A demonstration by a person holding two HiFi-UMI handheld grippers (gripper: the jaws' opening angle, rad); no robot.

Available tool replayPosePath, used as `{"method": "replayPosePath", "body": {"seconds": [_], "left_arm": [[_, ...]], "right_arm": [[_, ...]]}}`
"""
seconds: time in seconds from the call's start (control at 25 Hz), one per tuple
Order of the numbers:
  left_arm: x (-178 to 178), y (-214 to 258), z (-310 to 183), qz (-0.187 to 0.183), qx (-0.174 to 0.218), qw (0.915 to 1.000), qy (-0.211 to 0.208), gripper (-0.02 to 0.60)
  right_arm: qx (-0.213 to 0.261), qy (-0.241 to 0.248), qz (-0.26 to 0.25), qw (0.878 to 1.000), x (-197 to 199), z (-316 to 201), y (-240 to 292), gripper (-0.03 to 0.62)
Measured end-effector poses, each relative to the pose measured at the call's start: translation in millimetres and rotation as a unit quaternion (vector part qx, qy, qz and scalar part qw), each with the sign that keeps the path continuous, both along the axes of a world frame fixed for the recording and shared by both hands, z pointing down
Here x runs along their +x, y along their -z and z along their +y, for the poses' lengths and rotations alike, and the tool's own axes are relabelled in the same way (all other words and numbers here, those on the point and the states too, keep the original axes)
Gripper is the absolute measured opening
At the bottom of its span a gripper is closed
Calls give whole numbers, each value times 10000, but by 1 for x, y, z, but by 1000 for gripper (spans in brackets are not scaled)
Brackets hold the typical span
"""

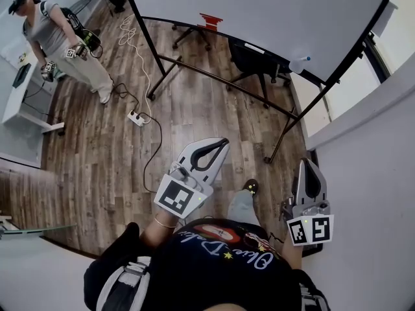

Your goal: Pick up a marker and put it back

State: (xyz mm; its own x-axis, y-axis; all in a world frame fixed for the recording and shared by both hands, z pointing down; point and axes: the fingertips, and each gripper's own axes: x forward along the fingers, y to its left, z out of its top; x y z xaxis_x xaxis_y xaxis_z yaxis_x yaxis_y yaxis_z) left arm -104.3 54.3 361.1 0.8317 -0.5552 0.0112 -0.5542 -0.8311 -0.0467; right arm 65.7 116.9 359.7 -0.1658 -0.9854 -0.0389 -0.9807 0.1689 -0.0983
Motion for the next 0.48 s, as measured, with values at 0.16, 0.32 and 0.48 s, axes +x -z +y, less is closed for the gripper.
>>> {"method": "replayPosePath", "body": {"seconds": [0.16,0.32,0.48], "left_arm": [[-2,1,-5,26,-3,10000,16,3],[-2,4,-10,23,17,10000,43,3],[-2,7,-18,11,35,9999,108,3]], "right_arm": [[15,18,12,10000,-2,-6,2,0],[6,33,17,10000,-1,-12,5,0],[40,88,-6,10000,1,-22,7,0]]}}
